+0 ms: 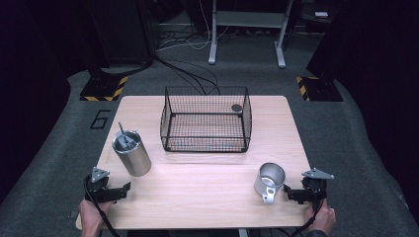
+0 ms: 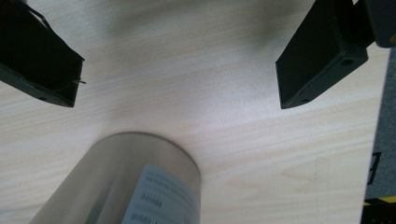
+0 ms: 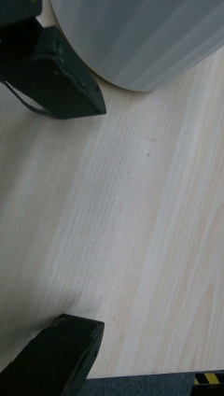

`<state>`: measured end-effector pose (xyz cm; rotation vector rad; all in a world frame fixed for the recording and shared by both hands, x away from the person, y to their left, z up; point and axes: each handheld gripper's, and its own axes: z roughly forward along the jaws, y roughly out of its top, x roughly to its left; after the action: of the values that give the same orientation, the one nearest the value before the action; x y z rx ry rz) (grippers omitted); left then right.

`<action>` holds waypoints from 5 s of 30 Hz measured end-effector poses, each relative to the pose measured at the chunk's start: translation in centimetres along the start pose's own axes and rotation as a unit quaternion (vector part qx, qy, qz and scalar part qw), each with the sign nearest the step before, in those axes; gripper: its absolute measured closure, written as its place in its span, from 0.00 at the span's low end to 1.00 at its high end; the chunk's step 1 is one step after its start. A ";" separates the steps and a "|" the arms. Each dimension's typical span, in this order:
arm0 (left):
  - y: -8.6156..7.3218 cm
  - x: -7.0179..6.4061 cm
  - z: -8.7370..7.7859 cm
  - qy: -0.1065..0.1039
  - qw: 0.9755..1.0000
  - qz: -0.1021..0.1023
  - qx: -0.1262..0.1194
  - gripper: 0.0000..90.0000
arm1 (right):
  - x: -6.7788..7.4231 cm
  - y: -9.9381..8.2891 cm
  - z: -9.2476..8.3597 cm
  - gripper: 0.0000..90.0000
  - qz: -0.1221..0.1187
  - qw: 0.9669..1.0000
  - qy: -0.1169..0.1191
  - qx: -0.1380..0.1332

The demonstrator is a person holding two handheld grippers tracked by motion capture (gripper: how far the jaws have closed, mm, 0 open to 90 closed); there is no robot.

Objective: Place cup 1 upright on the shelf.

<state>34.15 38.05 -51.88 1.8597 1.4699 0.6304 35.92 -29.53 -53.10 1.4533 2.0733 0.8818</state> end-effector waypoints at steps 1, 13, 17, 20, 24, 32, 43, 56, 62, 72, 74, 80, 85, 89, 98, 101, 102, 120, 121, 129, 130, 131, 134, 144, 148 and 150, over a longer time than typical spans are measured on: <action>0.2 -0.1 -0.1 0.000 1.000 -0.005 -0.003 0.00 | 0.0 0.0 0.0 0.00 0.001 1.000 0.000 0.001; 4.2 -1.5 -2.6 -0.033 0.998 0.006 -0.056 0.00 | 0.0 0.0 0.0 0.00 -0.002 1.000 0.000 0.000; 5.1 -1.8 -3.1 -0.041 0.997 0.007 -0.065 0.00 | 0.0 0.0 -0.1 0.00 -0.003 1.000 0.001 0.000; 6.3 -1.8 -3.6 -0.043 0.996 0.014 -0.077 0.00 | 0.0 0.0 -0.1 0.00 -0.004 1.000 0.002 0.000; 7.1 -1.8 -3.7 -0.049 0.995 0.014 -0.085 0.00 | 0.0 0.0 -0.1 0.00 -0.004 1.000 0.002 0.000; 8.9 -2.0 -3.5 -0.055 0.993 0.013 -0.103 0.00 | 0.0 0.0 0.0 0.00 -0.004 1.000 0.002 0.000; 10.1 -1.7 -1.7 -0.070 0.992 -0.011 -0.109 0.00 | 0.0 0.0 -0.1 0.00 -0.003 1.000 0.002 0.000; 10.4 -2.5 -0.3 -0.046 0.991 0.005 -0.123 0.02 | 0.0 0.0 -0.1 0.00 -0.004 1.000 0.002 0.000; 10.6 -2.7 -0.6 -0.042 0.991 0.033 -0.119 0.04 | 0.0 0.0 0.0 0.00 -0.004 1.000 0.002 0.000; 10.3 -2.8 -0.8 -0.054 0.989 0.048 -0.130 0.04 | 0.0 0.0 0.0 0.00 -0.003 1.000 0.002 -0.001; 10.3 -2.8 -0.9 -0.053 0.989 0.054 -0.127 0.04 | 0.0 0.0 0.0 0.00 -0.003 1.000 0.002 -0.001; 10.5 -2.9 -1.7 -0.053 0.988 0.054 -0.138 0.04 | 0.0 0.0 0.0 0.00 -0.003 1.000 0.002 -0.001; 11.7 -3.2 -3.3 -0.059 0.985 0.069 -0.146 0.04 | 0.0 0.0 0.0 0.00 -0.002 1.000 0.002 -0.002; 12.1 -3.7 -4.0 -0.062 0.984 0.074 -0.153 0.04 | 0.0 0.0 0.0 0.00 -0.004 1.000 0.003 -0.001; 12.4 -4.5 -5.3 -0.076 0.981 0.083 -0.156 0.04 | 0.0 0.0 0.0 0.00 -0.004 1.000 0.003 -0.001; 12.3 -4.6 -5.7 -0.081 0.981 0.084 -0.157 0.04 | 0.0 0.0 0.0 0.00 -0.005 1.000 0.003 -0.001; 12.3 -4.7 -5.8 -0.084 0.981 0.083 -0.156 0.04 | 0.0 0.0 0.0 0.00 -0.004 1.000 0.004 0.001; 14.1 -6.3 -8.3 -0.117 0.974 0.119 -0.156 0.04 | 0.1 0.0 0.0 0.00 -0.003 1.000 0.004 0.001; 14.1 -6.3 -8.3 -0.117 0.974 0.119 -0.156 0.04 | 0.1 0.0 0.0 0.00 -0.003 1.000 0.004 0.001; 15.1 -7.4 -8.4 -0.130 0.970 0.132 -0.156 0.04 | 0.1 0.0 0.0 0.00 -0.003 1.000 0.004 0.001; 15.3 -7.7 -8.4 -0.133 0.970 0.134 -0.154 0.04 | 0.1 0.0 0.0 0.00 -0.003 1.000 0.004 0.001; 15.3 -7.7 -8.4 -0.133 0.970 0.134 -0.154 0.04 | 0.1 0.0 0.0 0.00 -0.004 1.000 0.004 0.001; 15.6 -8.1 -8.4 -0.138 0.968 0.141 -0.153 0.04 | 0.1 0.0 0.0 0.00 -0.004 1.000 0.005 0.001; 16.9 -9.4 -8.6 -0.154 0.964 0.155 -0.150 0.04 | 0.1 0.0 0.0 0.00 -0.005 1.000 0.006 0.001; 17.3 -9.8 -8.6 -0.159 0.963 0.156 -0.153 0.04 | 0.1 0.0 0.0 0.00 -0.005 1.000 0.006 0.001; 17.5 -10.0 -8.6 -0.161 0.963 0.156 -0.153 0.04 | 0.1 0.0 0.0 0.00 -0.005 1.000 0.006 0.001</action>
<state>36.69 27.82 -32.69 1.8538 0.8282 0.6240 35.88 -29.47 -53.04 1.4419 2.0888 0.8865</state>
